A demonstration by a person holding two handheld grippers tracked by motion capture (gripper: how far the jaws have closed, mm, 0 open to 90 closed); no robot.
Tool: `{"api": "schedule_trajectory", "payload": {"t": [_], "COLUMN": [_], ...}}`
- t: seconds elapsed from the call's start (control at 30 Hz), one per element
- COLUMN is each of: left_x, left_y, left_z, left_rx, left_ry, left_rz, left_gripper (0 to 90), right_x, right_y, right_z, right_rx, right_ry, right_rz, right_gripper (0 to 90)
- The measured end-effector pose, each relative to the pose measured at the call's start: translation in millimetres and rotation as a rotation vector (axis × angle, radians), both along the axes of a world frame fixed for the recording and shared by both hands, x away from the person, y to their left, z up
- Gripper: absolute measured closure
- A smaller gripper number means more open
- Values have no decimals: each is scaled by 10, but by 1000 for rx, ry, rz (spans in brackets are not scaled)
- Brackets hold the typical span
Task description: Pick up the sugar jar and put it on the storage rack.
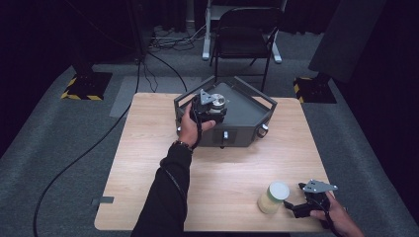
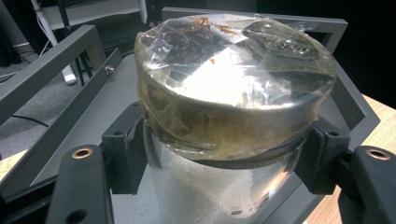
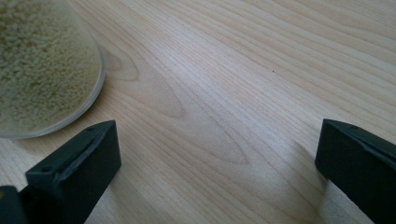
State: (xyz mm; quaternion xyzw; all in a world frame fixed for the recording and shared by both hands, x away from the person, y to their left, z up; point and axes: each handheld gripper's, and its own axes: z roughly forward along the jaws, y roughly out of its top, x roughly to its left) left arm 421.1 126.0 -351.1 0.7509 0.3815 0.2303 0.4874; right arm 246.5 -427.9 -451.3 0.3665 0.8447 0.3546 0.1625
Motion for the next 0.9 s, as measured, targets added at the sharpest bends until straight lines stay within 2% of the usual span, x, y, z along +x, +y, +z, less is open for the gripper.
{"api": "schedule_trajectory", "payload": {"t": [0.27,0.53,0.6,0.7,0.8,0.87,0.9], "left_x": [27,13,17,-3,-67,-82,-107], "left_y": [47,25,34,21,23,48,37], "left_z": [-26,-28,-23,17,27,46,64], "left_rx": [-24,-18,-22,8,-9,-13,1], "left_ry": [10,3,4,-12,-33,-36,-45], "left_rz": [-5,9,12,16,56,47,51], "left_gripper": [299,288,238,162,66,23,1], "right_x": [0,-1,-1,-9,-12,-12,-12], "right_y": [0,0,0,2,1,1,1], "right_z": [0,0,0,0,0,0,0], "right_rx": [0,0,0,0,0,0,0], "right_ry": [0,0,0,0,0,0,0], "right_rz": [0,0,0,-2,-1,-1,-1], "right_gripper": [0,0,0,0,0,0,0]}}
